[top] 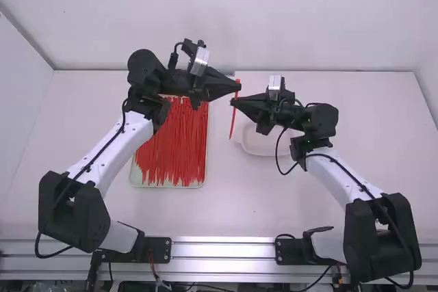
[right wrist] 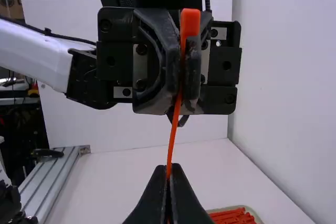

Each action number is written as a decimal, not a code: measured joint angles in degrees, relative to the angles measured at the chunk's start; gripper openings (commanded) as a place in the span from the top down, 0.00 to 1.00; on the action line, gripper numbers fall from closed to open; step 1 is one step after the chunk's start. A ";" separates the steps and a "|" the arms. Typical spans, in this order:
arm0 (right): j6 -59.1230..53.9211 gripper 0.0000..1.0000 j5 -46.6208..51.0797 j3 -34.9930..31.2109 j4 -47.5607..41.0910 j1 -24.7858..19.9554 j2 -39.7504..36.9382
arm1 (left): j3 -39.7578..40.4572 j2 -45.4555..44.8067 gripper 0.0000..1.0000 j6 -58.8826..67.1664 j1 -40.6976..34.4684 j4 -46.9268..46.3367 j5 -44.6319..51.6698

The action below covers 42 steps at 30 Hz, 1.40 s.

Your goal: Fasten the cable tie

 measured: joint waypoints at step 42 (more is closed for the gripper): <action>-60.15 0.01 -16.50 0.00 -15.26 -2.97 0.00 | 17.27 9.33 0.98 -13.49 9.27 -27.41 -11.47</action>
